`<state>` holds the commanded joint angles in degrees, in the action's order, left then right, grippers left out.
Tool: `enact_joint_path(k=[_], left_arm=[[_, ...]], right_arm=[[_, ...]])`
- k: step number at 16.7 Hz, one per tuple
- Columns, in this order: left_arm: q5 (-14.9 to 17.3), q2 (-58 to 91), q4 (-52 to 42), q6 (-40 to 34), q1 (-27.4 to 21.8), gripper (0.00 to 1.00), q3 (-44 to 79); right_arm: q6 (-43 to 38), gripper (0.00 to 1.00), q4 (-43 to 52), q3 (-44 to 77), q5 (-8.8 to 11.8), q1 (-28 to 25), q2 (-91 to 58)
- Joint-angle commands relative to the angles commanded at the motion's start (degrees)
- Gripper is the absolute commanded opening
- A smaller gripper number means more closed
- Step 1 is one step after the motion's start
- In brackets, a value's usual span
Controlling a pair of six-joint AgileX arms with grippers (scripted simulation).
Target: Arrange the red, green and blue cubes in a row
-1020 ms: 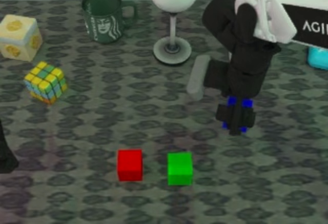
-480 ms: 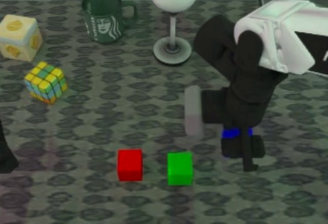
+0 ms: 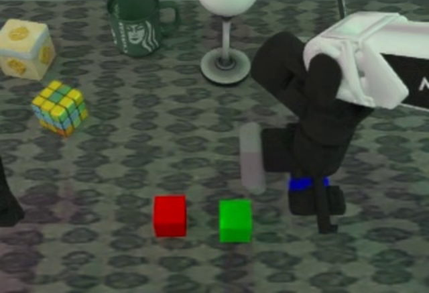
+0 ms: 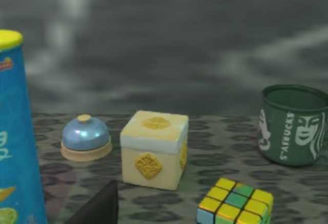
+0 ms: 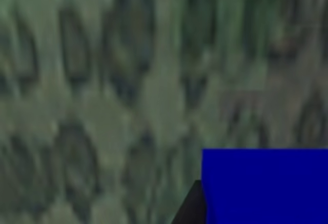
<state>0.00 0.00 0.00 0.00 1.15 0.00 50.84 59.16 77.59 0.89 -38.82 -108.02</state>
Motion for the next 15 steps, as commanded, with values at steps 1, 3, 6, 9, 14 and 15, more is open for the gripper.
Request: enact_joint_path(k=[1,3,6,9,14,15], left_arm=[[0.00,0.00,0.00,0.00,0.00,1.00,0.00],[0.00,0.00,0.00,0.00,0.00,1.00,0.00],[0.00,0.00,0.00,0.00,0.00,1.00,0.00],[0.00,0.00,0.00,0.00,0.00,1.00,0.00],[0.00,0.00,0.00,0.00,0.00,1.00,0.00],[0.00,0.00,0.00,0.00,0.00,1.00,0.00]], right_arm=[[0.05,0.00,-1.76,-1.25,0.01,-0.06,-0.67],[-0.02,0.00,-6.46,-4.02,0.00,0.00,-2.14],[-0.05,0.00,-12.03,-7.45,-0.07,0.02,-3.87],[0.04,0.00,-12.83,-8.05,-0.08,-0.07,-4.27],[0.04,0.23,-12.83,-8.05,-0.08,-0.07,-4.27],[0.04,0.30,-12.83,-8.05,-0.08,-0.07,-4.27]])
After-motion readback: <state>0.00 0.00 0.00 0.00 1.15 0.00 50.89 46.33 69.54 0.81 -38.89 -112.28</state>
